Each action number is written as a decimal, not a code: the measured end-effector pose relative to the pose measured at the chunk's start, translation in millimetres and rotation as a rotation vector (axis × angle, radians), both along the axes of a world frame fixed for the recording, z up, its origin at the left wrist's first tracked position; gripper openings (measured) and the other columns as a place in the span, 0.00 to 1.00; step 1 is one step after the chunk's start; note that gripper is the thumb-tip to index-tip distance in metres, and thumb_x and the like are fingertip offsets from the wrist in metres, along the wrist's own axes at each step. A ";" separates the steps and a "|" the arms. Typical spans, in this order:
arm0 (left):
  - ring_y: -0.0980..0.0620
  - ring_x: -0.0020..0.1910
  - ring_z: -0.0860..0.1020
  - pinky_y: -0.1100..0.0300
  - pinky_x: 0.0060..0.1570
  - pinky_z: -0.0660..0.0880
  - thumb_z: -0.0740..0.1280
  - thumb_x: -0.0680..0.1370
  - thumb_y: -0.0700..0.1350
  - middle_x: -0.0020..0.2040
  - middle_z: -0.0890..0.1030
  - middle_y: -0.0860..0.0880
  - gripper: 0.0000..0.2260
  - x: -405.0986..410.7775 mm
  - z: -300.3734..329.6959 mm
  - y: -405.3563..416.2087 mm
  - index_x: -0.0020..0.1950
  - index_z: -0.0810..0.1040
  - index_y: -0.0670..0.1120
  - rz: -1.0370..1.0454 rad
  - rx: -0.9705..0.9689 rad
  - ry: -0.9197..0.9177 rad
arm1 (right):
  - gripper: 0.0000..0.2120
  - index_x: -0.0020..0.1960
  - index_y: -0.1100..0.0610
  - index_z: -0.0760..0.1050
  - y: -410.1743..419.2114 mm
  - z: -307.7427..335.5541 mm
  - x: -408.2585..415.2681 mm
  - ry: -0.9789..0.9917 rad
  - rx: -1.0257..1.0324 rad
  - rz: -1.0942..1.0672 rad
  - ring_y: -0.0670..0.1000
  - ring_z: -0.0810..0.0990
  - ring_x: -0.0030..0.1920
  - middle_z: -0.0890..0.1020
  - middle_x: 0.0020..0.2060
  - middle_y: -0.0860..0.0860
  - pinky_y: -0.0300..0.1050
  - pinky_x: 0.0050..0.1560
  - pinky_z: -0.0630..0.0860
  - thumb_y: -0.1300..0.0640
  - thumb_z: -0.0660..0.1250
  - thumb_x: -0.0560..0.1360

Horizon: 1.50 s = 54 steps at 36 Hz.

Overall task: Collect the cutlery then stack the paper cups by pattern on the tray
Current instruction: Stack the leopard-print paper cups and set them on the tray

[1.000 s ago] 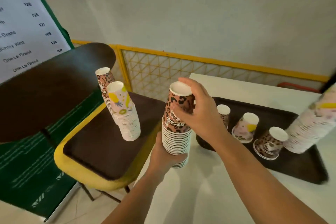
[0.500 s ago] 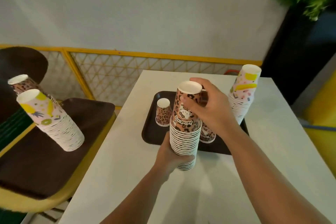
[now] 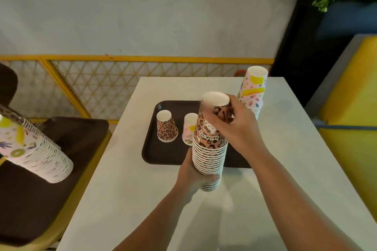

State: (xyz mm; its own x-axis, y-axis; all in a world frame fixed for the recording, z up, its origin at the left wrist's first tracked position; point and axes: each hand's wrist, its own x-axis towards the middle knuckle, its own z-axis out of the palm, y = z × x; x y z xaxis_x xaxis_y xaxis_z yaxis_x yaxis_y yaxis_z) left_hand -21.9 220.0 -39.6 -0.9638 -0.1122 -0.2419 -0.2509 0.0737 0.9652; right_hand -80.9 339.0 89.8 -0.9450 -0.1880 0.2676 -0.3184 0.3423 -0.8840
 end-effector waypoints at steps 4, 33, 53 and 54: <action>0.54 0.60 0.77 0.50 0.59 0.76 0.81 0.54 0.45 0.59 0.80 0.54 0.45 -6.2 -0.4 -5.1 0.69 0.68 0.56 -0.028 -0.002 0.001 | 0.20 0.57 0.45 0.69 -3.4 1.4 -4.3 0.012 -0.002 -0.028 0.37 0.76 0.49 0.75 0.46 0.34 0.31 0.48 0.73 0.49 0.71 0.68; 0.55 0.63 0.76 0.47 0.62 0.75 0.80 0.55 0.52 0.63 0.77 0.56 0.47 -32.4 -14.5 -26.6 0.72 0.64 0.55 -0.115 -0.069 -0.008 | 0.24 0.59 0.47 0.70 -21.6 -4.1 -28.0 0.037 0.065 -0.137 0.40 0.75 0.51 0.78 0.51 0.44 0.32 0.48 0.73 0.44 0.68 0.65; 0.55 0.61 0.76 0.50 0.61 0.76 0.80 0.56 0.48 0.61 0.78 0.56 0.45 -36.4 -20.3 -29.8 0.71 0.65 0.54 -0.085 -0.084 0.017 | 0.27 0.59 0.48 0.70 -21.7 -1.7 -37.0 -0.006 0.090 -0.085 0.41 0.76 0.52 0.78 0.52 0.44 0.36 0.49 0.75 0.41 0.70 0.62; 0.55 0.61 0.76 0.50 0.61 0.75 0.80 0.56 0.49 0.61 0.78 0.56 0.45 -36.4 -20.0 -29.6 0.71 0.65 0.53 -0.085 -0.086 0.016 | 0.28 0.59 0.49 0.71 -21.5 -2.4 -36.8 -0.004 0.091 -0.087 0.41 0.76 0.53 0.78 0.53 0.44 0.37 0.49 0.75 0.42 0.70 0.62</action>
State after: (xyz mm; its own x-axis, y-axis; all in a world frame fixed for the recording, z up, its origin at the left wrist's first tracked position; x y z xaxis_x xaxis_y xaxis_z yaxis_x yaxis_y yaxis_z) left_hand -58.2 190.4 -59.6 -0.9744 -0.0492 -0.2193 -0.2246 0.1770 0.9582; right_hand -117.6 317.5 87.4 -0.9597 -0.1290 0.2497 -0.2811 0.4474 -0.8490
